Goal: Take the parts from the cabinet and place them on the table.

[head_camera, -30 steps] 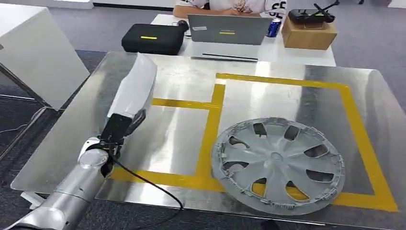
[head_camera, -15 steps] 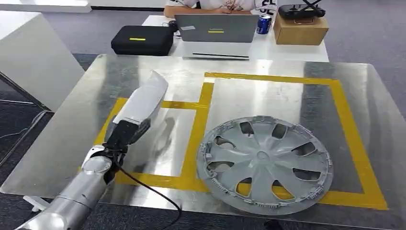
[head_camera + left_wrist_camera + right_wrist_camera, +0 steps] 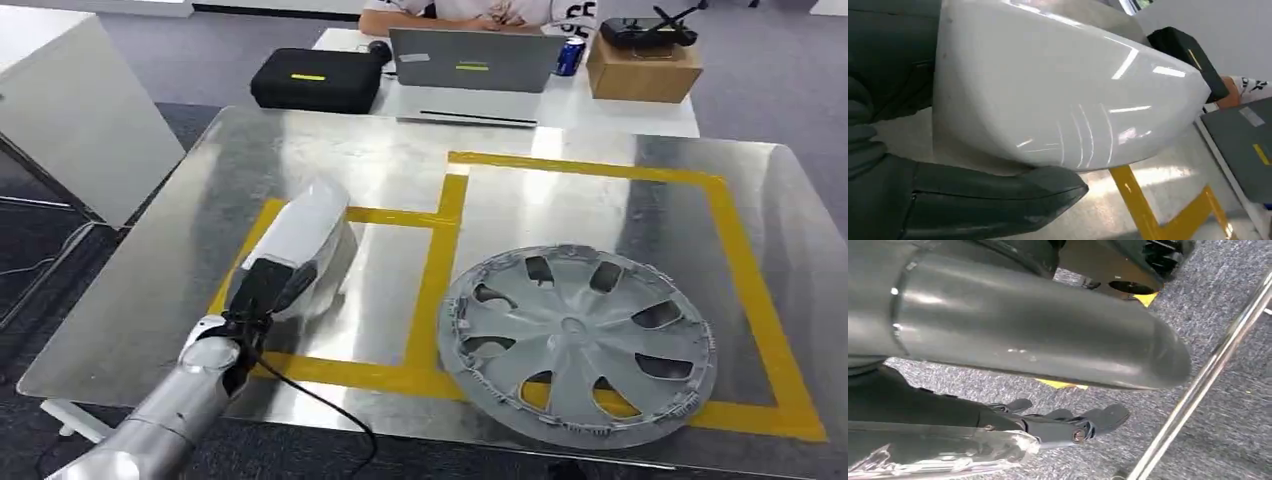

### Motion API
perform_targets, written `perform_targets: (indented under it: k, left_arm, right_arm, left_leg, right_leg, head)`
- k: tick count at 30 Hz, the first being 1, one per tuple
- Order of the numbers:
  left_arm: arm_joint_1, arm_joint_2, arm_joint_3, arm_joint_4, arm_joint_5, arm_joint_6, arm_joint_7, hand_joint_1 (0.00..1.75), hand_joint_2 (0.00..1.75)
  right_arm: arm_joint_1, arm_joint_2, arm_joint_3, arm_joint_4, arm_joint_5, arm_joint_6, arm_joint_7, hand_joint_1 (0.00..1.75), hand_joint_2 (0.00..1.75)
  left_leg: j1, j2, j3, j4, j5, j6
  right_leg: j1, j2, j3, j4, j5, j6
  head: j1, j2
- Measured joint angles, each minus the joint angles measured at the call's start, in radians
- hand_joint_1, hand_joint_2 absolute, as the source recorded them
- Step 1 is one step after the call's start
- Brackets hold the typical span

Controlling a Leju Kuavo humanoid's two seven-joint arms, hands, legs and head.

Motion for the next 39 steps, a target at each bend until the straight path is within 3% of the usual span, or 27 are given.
perform_targets:
  k: [1, 2, 3, 4, 5, 6, 7, 11, 13, 15, 17, 18, 19, 21, 22, 23, 26, 28, 29, 31, 32, 33, 34, 35, 37, 38, 39]
  left_arm:
    - [0.002, 0.0, -0.001, 0.003, 0.0, 0.0, 0.0, 0.98, 1.75]
    - [0.005, 0.0, -0.001, 0.007, 0.0, 0.0, 0.0, 0.09, 1.75]
    - [0.007, 0.0, -0.002, 0.01, 0.0, -0.001, 0.0, 0.0, 1.75]
    - [0.009, -0.001, -0.002, 0.014, 0.001, -0.001, 0.0, 0.0, 1.75]
    - [0.009, -0.002, -0.003, 0.016, 0.001, 0.001, -0.001, 0.0, 0.0]
    - [0.008, -0.002, -0.003, 0.018, 0.0, 0.007, -0.003, 0.0, 0.0]
    - [0.008, -0.003, -0.004, 0.018, -0.001, 0.015, -0.003, 0.0, 0.0]
    - [0.004, -0.005, -0.006, 0.019, -0.002, 0.038, -0.006, 0.0, 0.0]
    - [0.001, -0.005, -0.006, 0.019, -0.002, 0.045, -0.006, 0.0, 0.0]
    - [-0.003, -0.005, -0.006, 0.019, 0.002, 0.047, -0.007, 0.0, 0.0]
    - [0.001, -0.005, -0.006, 0.019, 0.003, 0.047, -0.007, 0.0, 0.0]
    - [0.002, -0.004, -0.006, 0.019, 0.003, 0.048, -0.007, 0.0, 0.0]
    - [0.001, -0.004, -0.006, 0.019, 0.003, 0.049, -0.007, 0.0, 0.0]
    - [-0.003, -0.004, -0.006, 0.018, 0.003, 0.048, -0.007, 0.0, 0.0]
    - [-0.006, -0.004, -0.006, 0.018, 0.003, 0.049, -0.007, 0.0, 0.0]
    - [-0.008, -0.005, -0.006, 0.018, 0.003, 0.048, -0.007, 0.0, 0.0]
    - [-0.008, -0.005, -0.006, 0.018, 0.003, 0.049, -0.006, 0.0, 0.0]
    - [-0.01, -0.007, -0.006, 0.018, 0.005, 0.05, -0.006, 0.0, 0.0]
    - [-0.013, -0.008, -0.007, 0.018, 0.005, 0.05, -0.006, 0.0, 0.0]
    - [-0.012, -0.008, -0.007, 0.018, 0.006, 0.049, -0.005, 0.0, 0.0]
    - [-0.012, -0.007, -0.007, 0.018, 0.006, 0.047, -0.002, 0.0, 0.0]
    - [-0.012, -0.007, -0.007, 0.018, 0.006, 0.042, 0.0, 0.0, 0.0]
    - [-0.013, -0.007, -0.007, 0.018, 0.01, 0.038, 0.0, 0.0, 0.0]
    - [-0.014, -0.006, -0.007, 0.018, 0.012, 0.033, 0.0, 0.0, 0.0]
    - [-0.019, -0.006, -0.007, 0.017, 0.016, 0.022, 0.0, 0.0, 0.0]
    - [-0.022, -0.004, -0.007, 0.011, 0.022, 0.012, 0.0, 0.0, 0.0]
    - [-0.024, -0.003, -0.008, 0.007, 0.024, 0.005, 0.0, 0.0, 0.0]
  right_arm:
    - [0.002, 0.0, 0.0, 0.0, -0.002, 0.0, 0.0, 0.0, 0.0]
    - [0.004, 0.0, 0.0, 0.0, -0.002, 0.0, 0.0, 0.0, 0.0]
    - [0.005, 0.0, 0.001, 0.0, -0.004, 0.0, 0.0, 0.0, 0.0]
    - [0.005, 0.0, 0.002, 0.0, -0.004, 0.0, 0.0, 0.0, 0.0]
    - [0.004, 0.0, 0.003, 0.0, -0.005, 0.0, 0.0, 0.0, 0.0]
    - [0.003, 0.0, 0.004, 0.0, -0.006, 0.0, 0.0, 0.0, 0.0]
    - [-0.001, 0.0, 0.005, 0.0, -0.007, 0.0, 0.0, 0.0, 0.0]
    - [0.002, 0.0, 0.008, 0.0, -0.011, 0.0, 0.003, 0.0, 0.0]
    - [0.0, 0.0, 0.011, 0.0, -0.013, 0.0, 0.003, 0.0, 0.0]
    - [-0.001, 0.0, 0.016, 0.0, -0.015, 0.003, 0.003, 0.0, 0.0]
    - [-0.001, 0.0, 0.017, 0.0, -0.016, 0.003, 0.003, 0.0, 0.0]
    - [-0.001, 0.0, 0.017, 0.0, -0.017, 0.003, 0.004, 0.0, 0.0]
    - [-0.001, 0.0, 0.017, 0.0, -0.018, 0.003, 0.004, 0.0, 0.0]
    - [-0.002, 0.0, 0.018, 0.0, -0.019, 0.003, 0.004, 0.0, 0.0]
    - [-0.002, 0.001, 0.02, 0.0, -0.019, 0.003, 0.003, 0.0, 0.0]
    - [-0.003, 0.001, 0.021, 0.0, -0.019, 0.003, 0.003, 0.0, 0.0]
    - [-0.002, 0.001, 0.023, 0.0, -0.019, 0.003, 0.004, 0.0, 0.0]
    - [-0.002, 0.001, 0.023, -0.001, -0.019, 0.003, 0.004, 0.0, 0.0]
    - [-0.003, 0.001, 0.023, -0.001, -0.019, 0.002, 0.005, 0.0, 0.0]
    - [-0.001, 0.001, 0.023, -0.001, -0.019, 0.003, 0.005, 0.0, 0.0]
    - [0.001, 0.001, 0.023, -0.001, -0.019, 0.003, 0.005, 0.0, 0.0]
    - [0.003, 0.001, 0.024, -0.001, -0.021, 0.004, 0.005, 0.0, 0.0]
    - [0.003, 0.001, 0.024, -0.001, -0.022, 0.005, 0.005, 0.0, 0.0]
    - [0.002, 0.001, 0.026, -0.001, -0.023, 0.005, 0.005, 0.0, 0.0]
    - [0.0, 0.0, 0.03, -0.003, -0.025, 0.006, 0.005, 0.0, 0.0]
    - [-0.003, 0.0, 0.033, -0.003, -0.026, 0.008, 0.005, 0.0, 0.0]
    - [-0.004, 0.0, 0.035, -0.004, -0.029, 0.009, 0.005, 0.0, 0.0]
  left_leg:
    - [-0.001, 0.0, 0.0, 0.0, 0.0, 0.0]
    - [-0.001, 0.0, 0.0, 0.0, 0.0, 0.0]
    - [-0.001, 0.0, 0.0, 0.0, 0.0, 0.0]
    - [-0.001, -0.001, 0.001, 0.001, 0.0, 0.0]
    - [-0.001, -0.001, 0.003, 0.001, -0.001, -0.001]
    - [-0.001, -0.002, 0.005, 0.001, -0.002, -0.003]
    - [-0.004, -0.002, 0.005, 0.001, -0.004, -0.009]
    - [-0.006, -0.002, 0.001, 0.003, 0.0, -0.029]
    - [-0.003, -0.001, -0.01, 0.034, -0.034, -0.039]
    - [-0.001, -0.001, -0.075, 0.183, -0.117, -0.046]
    - [-0.001, -0.001, -0.136, 0.315, -0.158, -0.048]
    - [-0.001, -0.001, -0.136, 0.314, -0.145, -0.048]
    - [-0.001, -0.001, -0.119, 0.276, -0.11, -0.046]
    - [-0.001, -0.001, -0.035, 0.105, -0.016, -0.038]
    - [-0.002, 0.0, -0.001, 0.035, 0.001, -0.032]
    - [-0.005, -0.001, 0.011, 0.011, -0.008, -0.032]
    - [-0.009, -0.002, 0.005, 0.009, -0.01, -0.02]
    - [0.0, -0.001, 0.009, -0.001, -0.002, -0.007]
    - [0.001, -0.001, 0.009, -0.001, -0.002, -0.001]
    - [0.0, 0.0, 0.007, 0.0, -0.002, 0.001]
    - [-0.001, 0.0, 0.007, 0.0, -0.002, 0.001]
    - [-0.001, 0.0, 0.007, 0.0, -0.002, 0.001]
    - [-0.001, -0.001, 0.008, 0.0, -0.002, 0.001]
    - [-0.001, -0.001, 0.009, 0.0, -0.002, 0.0]
    - [-0.001, -0.001, 0.012, 0.0, -0.005, -0.005]
    - [-0.01, -0.002, 0.007, 0.005, -0.006, -0.011]
    - [-0.009, -0.002, 0.004, 0.005, -0.003, -0.017]
  right_leg:
    - [0.0, 0.0, -0.037, 0.075, -0.025, 0.003]
    - [-0.001, 0.0, -0.055, 0.109, -0.028, 0.004]
    - [-0.002, 0.0, -0.051, 0.097, -0.01, 0.005]
    - [-0.003, 0.0, -0.022, 0.036, 0.031, 0.004]
    - [-0.003, -0.001, 0.022, -0.05, 0.075, 0.002]
    - [-0.004, -0.001, 0.077, -0.154, 0.117, 0.0]
    - [-0.002, -0.001, 0.102, -0.196, 0.104, -0.004]
    - [0.002, 0.002, 0.107, -0.205, 0.108, -0.023]
    - [-0.003, 0.0, 0.112, -0.213, 0.115, -0.037]
    - [-0.003, -0.001, 0.111, -0.213, 0.115, -0.041]
    - [-0.002, -0.001, 0.111, -0.212, 0.114, -0.042]
    - [-0.002, -0.001, 0.112, -0.212, 0.114, -0.042]
    - [-0.002, 0.0, 0.112, -0.212, 0.114, -0.042]
    - [-0.002, 0.0, 0.116, -0.21, 0.113, -0.04]
    - [-0.001, 0.0, 0.116, -0.21, 0.112, -0.038]
    - [0.006, 0.001, 0.112, -0.203, 0.109, -0.032]
    - [0.003, -0.003, 0.108, -0.211, 0.115, -0.018]
    - [0.002, -0.003, 0.093, -0.189, 0.096, -0.007]
    - [0.002, -0.004, 0.07, -0.137, 0.061, -0.002]
    - [-0.001, -0.004, -0.01, 0.037, -0.015, 0.004]
    - [-0.001, -0.004, -0.041, 0.098, -0.03, 0.006]
    - [-0.001, -0.004, -0.05, 0.109, -0.022, 0.007]
    - [-0.002, -0.004, -0.035, 0.075, 0.008, 0.006]
    - [-0.002, -0.004, -0.001, 0.005, 0.049, 0.004]
    - [-0.002, -0.004, 0.091, -0.179, 0.121, -0.002]
    - [0.001, -0.004, 0.115, -0.208, 0.106, -0.006]
    - [0.0, -0.002, 0.108, -0.205, 0.11, -0.013]
  head:
    - [0.003, 0.0]
    - [0.001, 0.0]
    - [0.002, 0.0]
    - [0.002, 0.0]
    - [0.002, 0.0]
    - [0.003, 0.0]
    - [0.001, 0.0]
    - [0.0, 0.0]
    - [-0.003, 0.0]
    - [-0.006, 0.0]
    - [-0.007, 0.0]
    - [-0.006, 0.0]
    - [-0.007, 0.0]
    - [-0.007, 0.0]
    - [-0.006, 0.0]
    - [-0.007, 0.0]
    - [-0.005, 0.0]
    - [-0.005, 0.0]
    - [0.002, 0.0]
    - [0.002, 0.0]
    - [0.003, 0.0]
    - [0.002, 0.0]
    - [0.003, 0.0]
    - [0.002, 0.0]
    - [0.003, 0.0]
    - [0.003, 0.0]
    - [-0.002, 0.0]
